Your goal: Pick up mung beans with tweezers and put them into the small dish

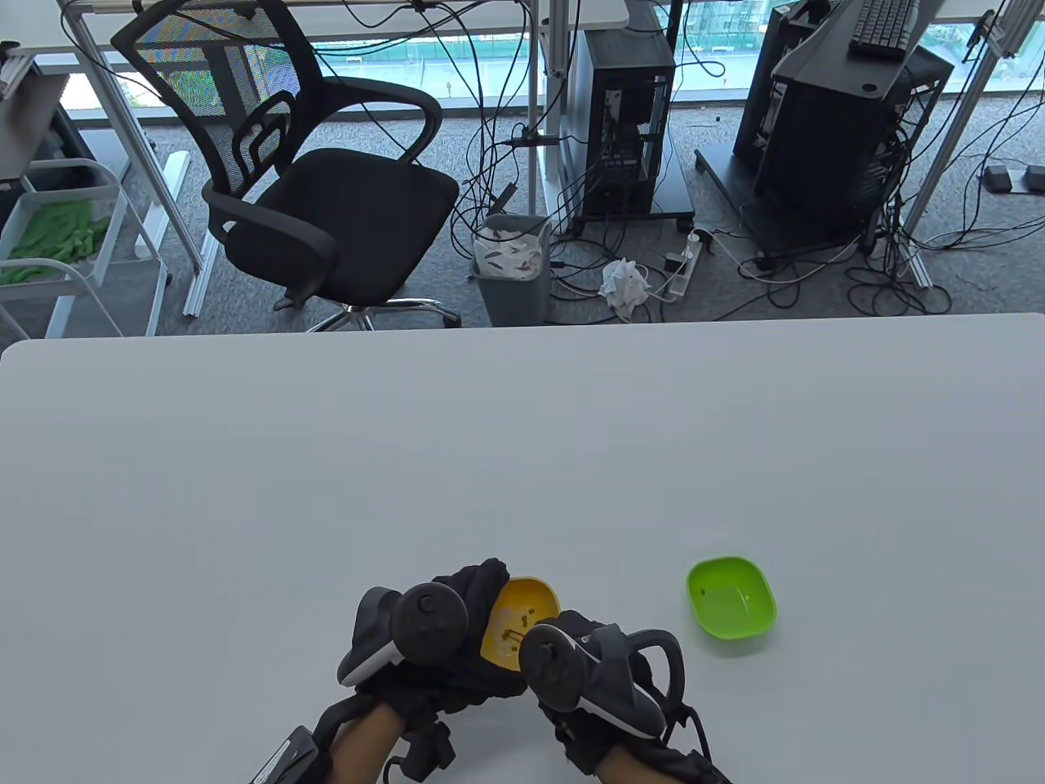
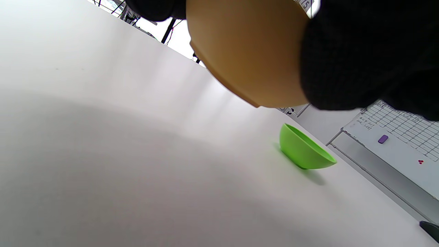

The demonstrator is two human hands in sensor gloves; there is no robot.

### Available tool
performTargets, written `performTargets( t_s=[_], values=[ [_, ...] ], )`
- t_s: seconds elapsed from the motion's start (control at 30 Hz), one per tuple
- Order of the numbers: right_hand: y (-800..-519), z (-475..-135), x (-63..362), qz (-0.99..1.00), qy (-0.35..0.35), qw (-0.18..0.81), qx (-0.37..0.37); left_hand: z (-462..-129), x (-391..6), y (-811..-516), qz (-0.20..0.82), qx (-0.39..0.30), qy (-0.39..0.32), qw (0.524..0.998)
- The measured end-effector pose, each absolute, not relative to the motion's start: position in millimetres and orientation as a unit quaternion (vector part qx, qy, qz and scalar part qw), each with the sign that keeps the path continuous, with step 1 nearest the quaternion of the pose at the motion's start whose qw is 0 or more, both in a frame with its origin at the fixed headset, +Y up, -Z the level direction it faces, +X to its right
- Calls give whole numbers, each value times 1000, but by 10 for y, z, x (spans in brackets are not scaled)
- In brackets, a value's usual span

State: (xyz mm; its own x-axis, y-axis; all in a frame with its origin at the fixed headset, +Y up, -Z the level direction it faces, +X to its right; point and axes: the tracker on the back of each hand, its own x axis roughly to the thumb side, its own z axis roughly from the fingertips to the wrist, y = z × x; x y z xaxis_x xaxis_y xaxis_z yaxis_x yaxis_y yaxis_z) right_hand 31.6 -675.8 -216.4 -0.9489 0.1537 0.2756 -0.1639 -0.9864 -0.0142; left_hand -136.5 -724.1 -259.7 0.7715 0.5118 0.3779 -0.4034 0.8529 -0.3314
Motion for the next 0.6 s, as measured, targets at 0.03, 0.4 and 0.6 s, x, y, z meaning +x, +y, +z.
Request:
performTargets(
  t_s=[0.03,0.4,0.6],
  values=[
    [-6757,-2165,316,987,-18,81,137,-2598,-1364,-7241,245,-118,-233,934],
    [-6491,-2126,834,981,-92,152,77,-2602,-1394,-7235,256,-115,-229,932],
    [-6407,-2195,1735,972,-131,184,-65,-2609,-1407,-7221,259,-113,-229,931]
  ],
)
